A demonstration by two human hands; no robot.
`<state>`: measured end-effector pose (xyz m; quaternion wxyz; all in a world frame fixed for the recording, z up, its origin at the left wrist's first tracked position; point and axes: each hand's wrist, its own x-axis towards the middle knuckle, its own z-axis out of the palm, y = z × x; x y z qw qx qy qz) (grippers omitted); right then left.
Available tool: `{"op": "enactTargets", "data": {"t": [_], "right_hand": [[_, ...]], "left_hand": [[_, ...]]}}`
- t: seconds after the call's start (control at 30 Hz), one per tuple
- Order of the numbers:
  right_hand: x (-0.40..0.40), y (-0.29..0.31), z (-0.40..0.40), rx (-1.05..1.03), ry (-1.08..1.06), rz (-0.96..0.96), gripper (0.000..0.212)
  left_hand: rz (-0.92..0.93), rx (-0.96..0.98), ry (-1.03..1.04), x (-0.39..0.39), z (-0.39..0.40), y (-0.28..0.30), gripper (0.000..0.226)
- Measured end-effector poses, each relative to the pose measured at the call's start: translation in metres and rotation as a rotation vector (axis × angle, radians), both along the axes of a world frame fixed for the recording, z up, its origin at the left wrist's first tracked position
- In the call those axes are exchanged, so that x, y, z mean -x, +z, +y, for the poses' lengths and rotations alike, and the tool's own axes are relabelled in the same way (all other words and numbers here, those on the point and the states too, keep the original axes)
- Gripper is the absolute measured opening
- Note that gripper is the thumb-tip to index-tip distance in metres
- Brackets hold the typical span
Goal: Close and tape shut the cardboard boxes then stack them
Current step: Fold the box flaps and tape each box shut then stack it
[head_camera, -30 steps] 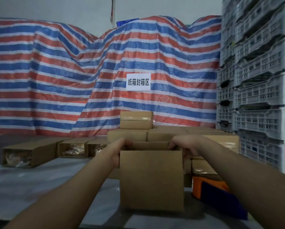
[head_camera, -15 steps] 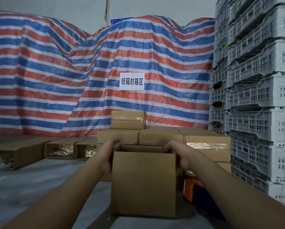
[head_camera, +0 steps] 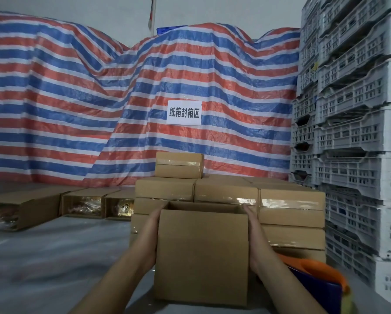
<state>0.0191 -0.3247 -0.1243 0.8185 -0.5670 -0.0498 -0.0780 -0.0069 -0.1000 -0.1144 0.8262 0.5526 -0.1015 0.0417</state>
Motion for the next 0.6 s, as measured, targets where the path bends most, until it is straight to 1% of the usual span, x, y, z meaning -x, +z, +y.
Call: {"op": "enactTargets", "data": {"t": [0.07, 0.17, 0.23, 0.3, 0.43, 0.47, 0.53, 0.6], "right_hand": [[-0.003, -0.002, 0.001, -0.018, 0.006, -0.001, 0.061], [-0.004, -0.003, 0.001, -0.009, 0.032, 0.014, 0.071], [-0.003, -0.001, 0.0, -0.005, 0.057, 0.017, 0.073], [-0.001, 0.002, 0.0, 0.009, 0.057, 0.018, 0.07], [0.008, 0.015, -0.002, 0.113, 0.091, 0.045, 0.054], [0.009, 0.021, -0.004, 0.154, 0.078, 0.02, 0.047], [0.009, 0.036, -0.009, 0.268, -0.012, -0.094, 0.027], [0.012, 0.052, -0.012, 0.44, -0.058, -0.194, 0.016]], "left_hand": [[-0.008, 0.011, 0.008, -0.001, 0.001, -0.002, 0.053], [-0.014, 0.012, 0.008, -0.002, 0.0, -0.002, 0.055], [-0.01, 0.008, 0.005, -0.001, 0.0, -0.001, 0.056], [-0.006, 0.003, 0.006, 0.0, -0.001, 0.0, 0.055], [0.019, -0.005, 0.007, 0.001, -0.001, 0.004, 0.056], [0.026, -0.007, 0.002, 0.002, -0.001, 0.005, 0.057], [0.026, -0.024, -0.002, 0.003, -0.001, 0.006, 0.058], [0.02, -0.041, -0.001, 0.003, 0.0, 0.006, 0.058]]}}
